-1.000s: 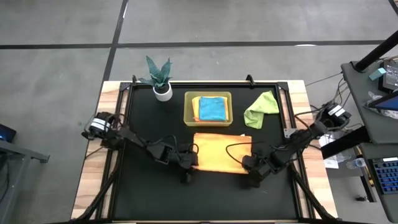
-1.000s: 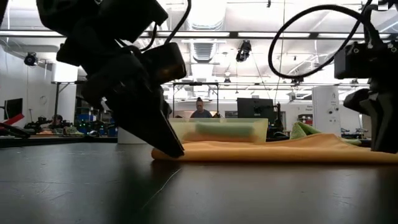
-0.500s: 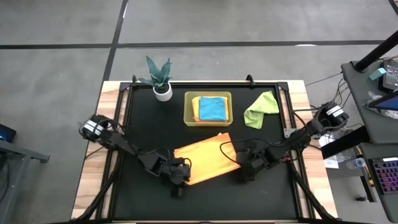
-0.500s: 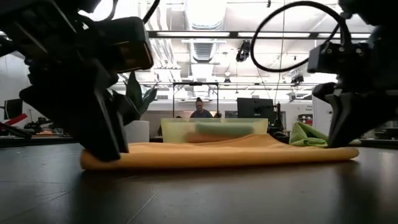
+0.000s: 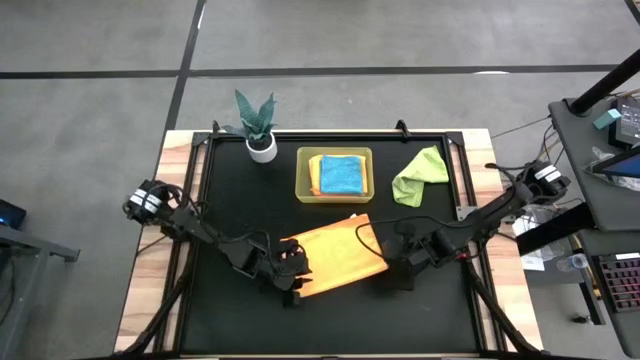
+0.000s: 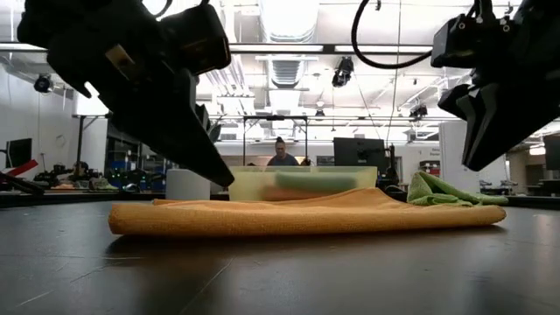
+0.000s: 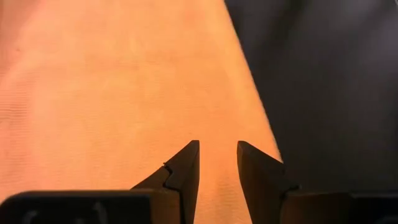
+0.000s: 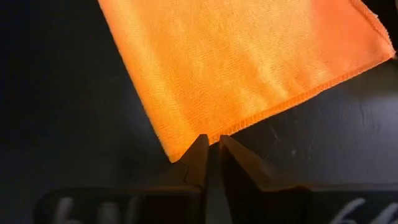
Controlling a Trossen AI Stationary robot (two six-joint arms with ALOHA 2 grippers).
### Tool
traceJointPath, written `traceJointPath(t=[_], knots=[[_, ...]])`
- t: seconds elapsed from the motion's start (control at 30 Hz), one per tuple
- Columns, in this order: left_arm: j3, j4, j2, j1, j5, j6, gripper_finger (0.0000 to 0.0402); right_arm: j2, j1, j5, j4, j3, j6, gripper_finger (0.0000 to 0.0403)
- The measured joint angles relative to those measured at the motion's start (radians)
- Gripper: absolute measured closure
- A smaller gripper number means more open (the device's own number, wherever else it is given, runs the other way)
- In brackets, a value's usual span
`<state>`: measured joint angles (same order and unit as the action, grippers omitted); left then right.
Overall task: Fold microfiber towels
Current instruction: Fold the yellow towel on the table
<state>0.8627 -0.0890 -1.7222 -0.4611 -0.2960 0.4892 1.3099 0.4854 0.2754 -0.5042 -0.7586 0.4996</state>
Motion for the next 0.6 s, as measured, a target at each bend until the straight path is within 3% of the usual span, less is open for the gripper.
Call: traceJointPath(t=[0.27, 0.6], knots=[[0.003, -0.008, 0.001, 0.017, -0.026, 0.0, 0.0309, -0.029, -0.02, -0.039, -0.048, 0.001, 0.199, 0.0312], [0.002, -0.014, -0.02, 0.023, -0.089, 0.001, 0.0309, -0.031, -0.069, -0.051, -0.096, 0.006, 0.268, 0.0198]])
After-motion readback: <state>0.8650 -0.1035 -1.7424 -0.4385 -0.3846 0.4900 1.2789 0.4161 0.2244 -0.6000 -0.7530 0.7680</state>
